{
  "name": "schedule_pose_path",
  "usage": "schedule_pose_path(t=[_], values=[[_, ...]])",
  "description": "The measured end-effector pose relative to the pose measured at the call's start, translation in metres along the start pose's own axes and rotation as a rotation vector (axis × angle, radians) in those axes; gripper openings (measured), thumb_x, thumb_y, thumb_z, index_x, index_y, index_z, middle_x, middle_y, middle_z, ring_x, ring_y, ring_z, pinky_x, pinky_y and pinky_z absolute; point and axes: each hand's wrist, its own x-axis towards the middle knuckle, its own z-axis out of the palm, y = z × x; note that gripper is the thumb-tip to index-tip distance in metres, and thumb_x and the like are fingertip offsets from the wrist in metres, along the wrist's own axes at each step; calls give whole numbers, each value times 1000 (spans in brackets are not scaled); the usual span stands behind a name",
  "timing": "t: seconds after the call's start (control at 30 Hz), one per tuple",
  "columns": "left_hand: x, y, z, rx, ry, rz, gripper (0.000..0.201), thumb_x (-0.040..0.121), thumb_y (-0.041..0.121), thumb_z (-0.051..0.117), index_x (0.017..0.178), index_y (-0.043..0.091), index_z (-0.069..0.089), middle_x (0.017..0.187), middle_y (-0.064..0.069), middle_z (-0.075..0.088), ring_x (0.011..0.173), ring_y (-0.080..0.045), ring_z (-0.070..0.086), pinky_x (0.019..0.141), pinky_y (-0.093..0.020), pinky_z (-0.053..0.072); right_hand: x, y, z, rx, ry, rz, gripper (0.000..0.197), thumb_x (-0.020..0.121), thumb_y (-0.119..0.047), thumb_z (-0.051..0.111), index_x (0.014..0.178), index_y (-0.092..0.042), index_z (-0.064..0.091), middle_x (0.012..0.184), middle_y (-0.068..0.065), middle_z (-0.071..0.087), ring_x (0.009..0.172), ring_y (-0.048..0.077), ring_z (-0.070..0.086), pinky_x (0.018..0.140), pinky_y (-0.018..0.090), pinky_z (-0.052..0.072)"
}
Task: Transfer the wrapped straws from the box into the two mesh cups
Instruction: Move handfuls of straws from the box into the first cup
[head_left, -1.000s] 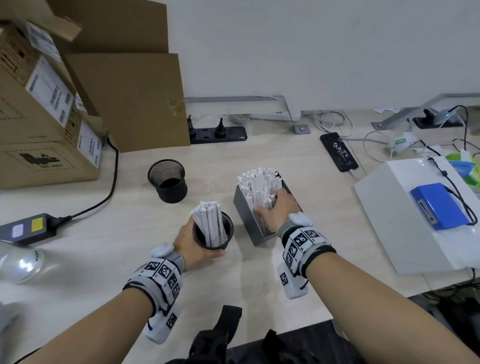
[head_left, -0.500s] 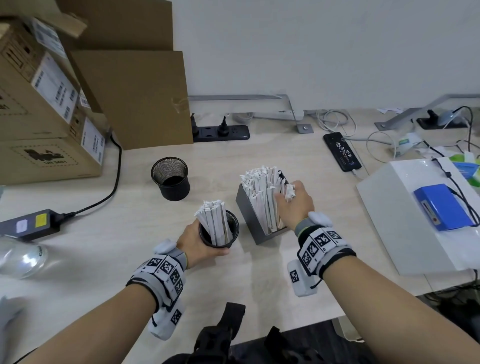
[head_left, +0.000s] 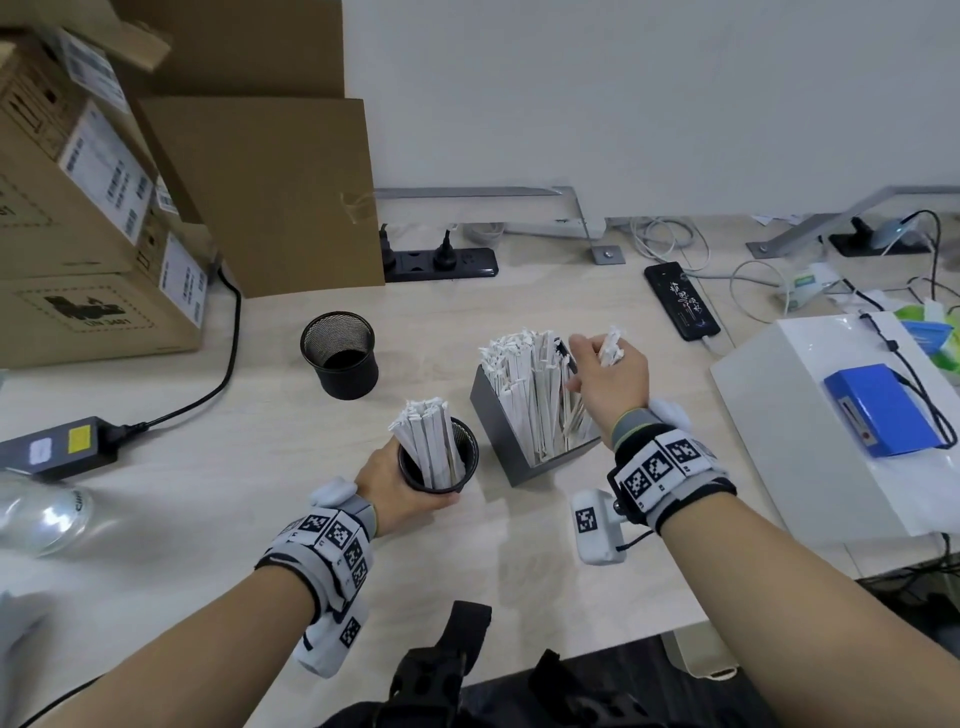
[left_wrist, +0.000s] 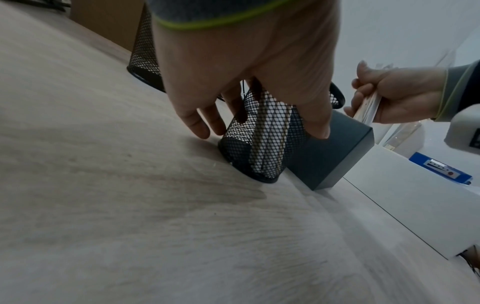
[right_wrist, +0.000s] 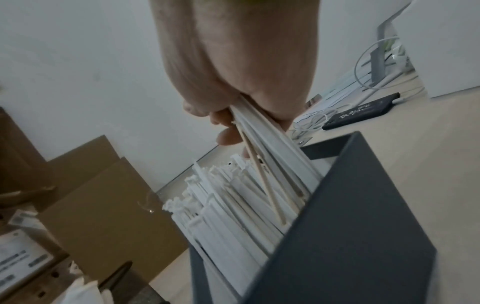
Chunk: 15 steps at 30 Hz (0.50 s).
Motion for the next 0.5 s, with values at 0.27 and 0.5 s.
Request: schedule_pose_path(t=[0.27,0.5], values=[[-3,-2,-2,58,16,-17,93,40,59,85,122,25,58,110,9,71,105,-10,66,95,-33,53,-12,-44,6,251,31,-89,39,86,-44,66,65,-16,48,45,3,56,42,16,55,54,28,47],[-5,8,-1,96,8,-20,72,41,60,77,106,38,55,104,8,71,97,-11,67,87,-34,57,-55,-59,44,468,-226,-90,48,70,-55,64,73,-10,47,42,-3,52,45,20,57,57,35,52]])
